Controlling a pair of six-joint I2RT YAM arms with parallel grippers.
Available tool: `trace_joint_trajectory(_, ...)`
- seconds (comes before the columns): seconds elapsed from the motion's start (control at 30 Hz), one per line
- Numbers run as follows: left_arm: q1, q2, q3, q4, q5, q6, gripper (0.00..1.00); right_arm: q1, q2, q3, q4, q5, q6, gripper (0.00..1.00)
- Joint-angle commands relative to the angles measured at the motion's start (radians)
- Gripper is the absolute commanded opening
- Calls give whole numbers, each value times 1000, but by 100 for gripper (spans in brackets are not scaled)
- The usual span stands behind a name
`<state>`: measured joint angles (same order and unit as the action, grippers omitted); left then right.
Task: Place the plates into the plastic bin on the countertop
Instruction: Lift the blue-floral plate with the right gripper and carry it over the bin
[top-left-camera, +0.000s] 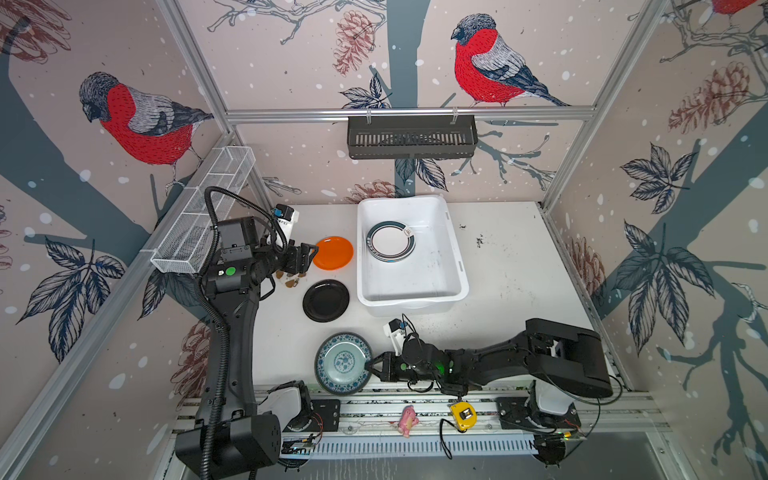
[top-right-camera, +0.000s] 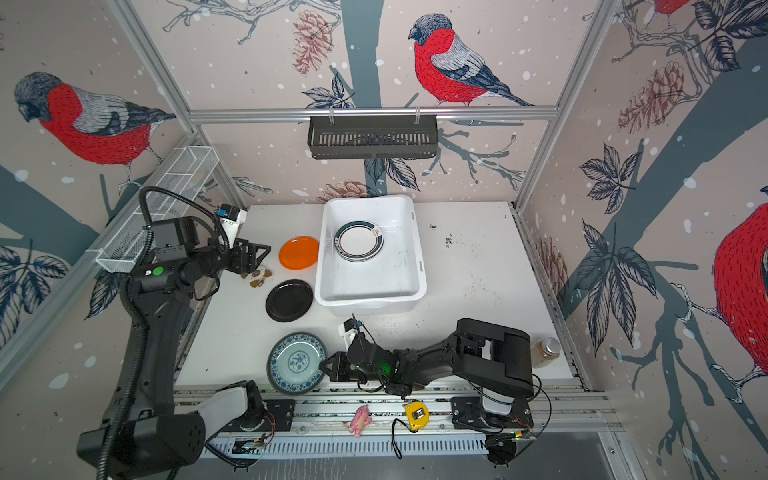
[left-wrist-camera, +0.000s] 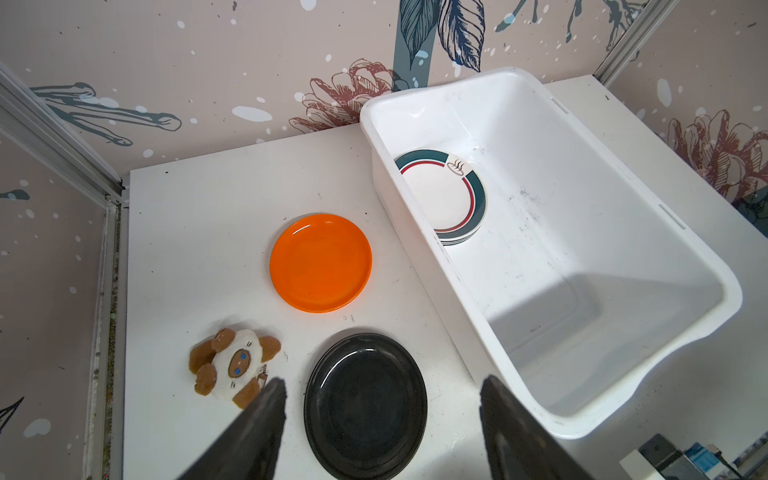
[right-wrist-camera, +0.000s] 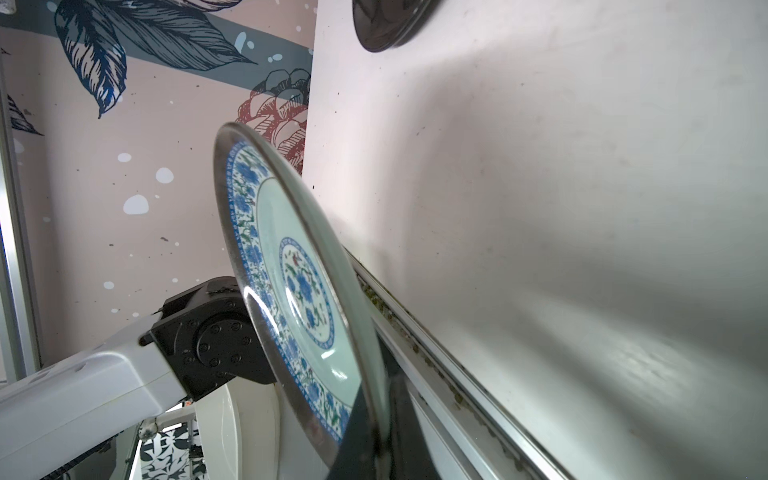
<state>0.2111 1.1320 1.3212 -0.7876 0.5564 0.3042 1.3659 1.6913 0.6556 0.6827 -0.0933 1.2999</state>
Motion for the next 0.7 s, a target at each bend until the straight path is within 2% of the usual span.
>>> trace_joint_trajectory(0.0,1,2,59,-62,57,19,74,3,-44,38,-97,-54,-67,3)
trace_joint_trajectory(0.2,1,-1,155,-99,34,17,74,-17,-132,182,-383,-82,-167,3)
trace_joint_trajectory(0.33,1,-10,182,-102,16,13,75,-76,-201,234,-476,-117,-196,4)
trace_joint_trajectory(0.43,1,11,227,-122,20,15,75,-147,-257,304,-601,-147,-249,4)
trace_joint_trajectory(0.67,0,57,232,-87,89,-5,75,-435,-309,529,-877,-282,-429,4)
